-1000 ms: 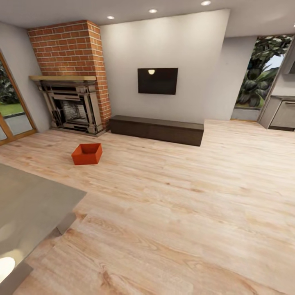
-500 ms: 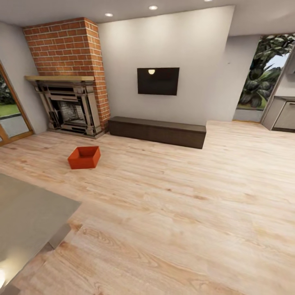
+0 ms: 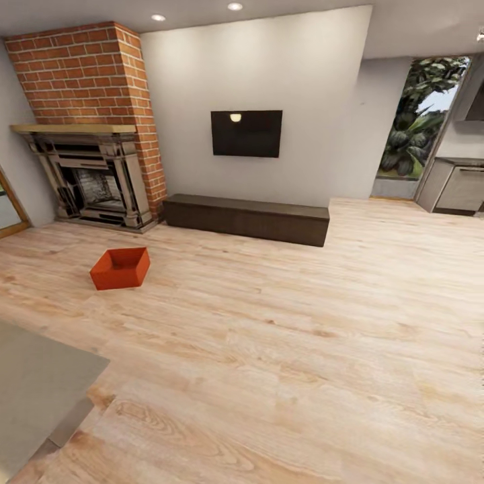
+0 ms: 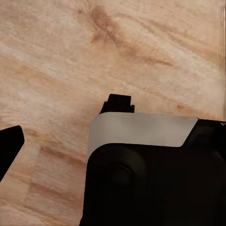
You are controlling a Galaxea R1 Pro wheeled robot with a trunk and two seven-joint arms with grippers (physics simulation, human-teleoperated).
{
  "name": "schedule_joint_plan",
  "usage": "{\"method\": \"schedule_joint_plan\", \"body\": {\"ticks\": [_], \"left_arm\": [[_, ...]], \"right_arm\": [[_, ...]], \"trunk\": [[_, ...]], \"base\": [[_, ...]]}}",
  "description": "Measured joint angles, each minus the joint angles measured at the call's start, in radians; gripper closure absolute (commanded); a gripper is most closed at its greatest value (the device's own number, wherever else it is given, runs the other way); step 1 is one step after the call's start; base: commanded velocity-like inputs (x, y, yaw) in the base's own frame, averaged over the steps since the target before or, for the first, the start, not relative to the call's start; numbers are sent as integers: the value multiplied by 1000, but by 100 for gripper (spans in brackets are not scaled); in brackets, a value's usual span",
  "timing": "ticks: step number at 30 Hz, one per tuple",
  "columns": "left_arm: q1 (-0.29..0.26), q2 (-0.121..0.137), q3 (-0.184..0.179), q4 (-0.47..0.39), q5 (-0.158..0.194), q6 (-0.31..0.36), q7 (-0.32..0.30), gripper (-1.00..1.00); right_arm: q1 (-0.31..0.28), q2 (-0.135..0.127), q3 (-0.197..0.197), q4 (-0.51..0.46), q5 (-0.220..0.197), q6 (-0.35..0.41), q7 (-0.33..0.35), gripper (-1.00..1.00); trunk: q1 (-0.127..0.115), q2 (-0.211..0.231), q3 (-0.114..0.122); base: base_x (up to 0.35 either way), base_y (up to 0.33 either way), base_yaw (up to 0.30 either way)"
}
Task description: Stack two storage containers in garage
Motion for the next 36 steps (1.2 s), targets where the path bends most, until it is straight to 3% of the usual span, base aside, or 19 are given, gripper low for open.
{"method": "schedule_joint_plan", "body": {"ticks": [9, 36], "left_arm": [[0, 0, 0, 0, 0, 0, 0, -100], [0, 0, 1, 0, 0, 0, 0, -100]], "right_arm": [[0, 0, 0, 0, 0, 1, 0, -100], [0, 2, 0, 0, 0, 1, 0, -100]], "trunk": [[0, 0, 0], [0, 0, 0]], "base": [[324, 0, -177], [324, 0, -2]]}}
